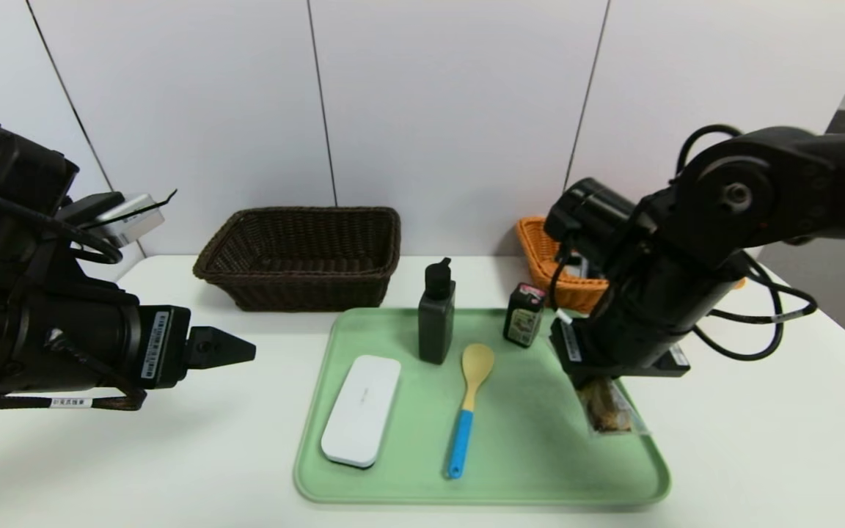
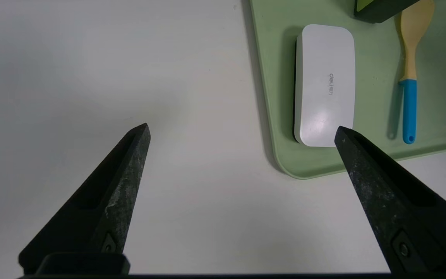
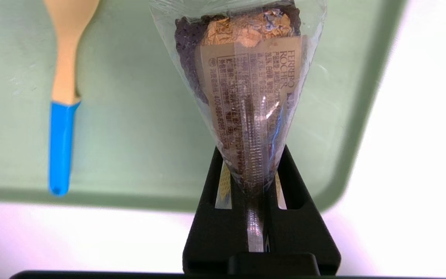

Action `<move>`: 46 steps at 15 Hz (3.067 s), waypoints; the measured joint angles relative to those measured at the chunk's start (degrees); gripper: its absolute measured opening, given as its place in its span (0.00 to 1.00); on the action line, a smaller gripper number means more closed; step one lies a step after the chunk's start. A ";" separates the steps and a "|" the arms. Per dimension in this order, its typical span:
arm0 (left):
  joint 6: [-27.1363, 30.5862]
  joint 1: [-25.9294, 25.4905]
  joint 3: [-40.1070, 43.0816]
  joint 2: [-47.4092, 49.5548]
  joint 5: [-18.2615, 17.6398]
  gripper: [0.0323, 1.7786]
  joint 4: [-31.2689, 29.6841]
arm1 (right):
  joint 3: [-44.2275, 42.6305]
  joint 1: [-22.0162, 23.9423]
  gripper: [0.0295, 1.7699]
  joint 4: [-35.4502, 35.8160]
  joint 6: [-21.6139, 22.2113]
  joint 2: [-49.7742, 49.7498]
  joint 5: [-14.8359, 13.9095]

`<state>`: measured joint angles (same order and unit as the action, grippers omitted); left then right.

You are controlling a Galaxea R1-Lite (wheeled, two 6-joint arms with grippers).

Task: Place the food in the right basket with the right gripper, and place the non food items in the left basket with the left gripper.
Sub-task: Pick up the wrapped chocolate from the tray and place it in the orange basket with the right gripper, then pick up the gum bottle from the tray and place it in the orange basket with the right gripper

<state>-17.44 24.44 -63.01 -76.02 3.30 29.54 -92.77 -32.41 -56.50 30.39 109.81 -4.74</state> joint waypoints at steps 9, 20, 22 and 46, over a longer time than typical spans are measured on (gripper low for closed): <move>0.09 0.06 0.09 0.80 -1.40 0.95 -0.07 | -2.49 15.42 0.08 22.47 -11.54 -10.25 4.95; 0.77 0.30 -0.44 0.37 -1.40 0.95 -1.04 | -3.80 26.55 0.08 56.06 -11.46 10.09 4.72; 0.77 0.48 -0.44 -0.02 -1.40 0.95 -1.05 | -4.33 27.87 0.08 56.20 -11.43 12.07 4.72; -0.28 1.40 1.13 -0.07 -1.33 0.95 -2.86 | 0.33 11.14 0.87 28.34 -4.79 -8.94 2.82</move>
<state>-17.73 25.84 -61.88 -76.09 1.97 26.67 -92.44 -21.27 -28.16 25.60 100.88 -1.93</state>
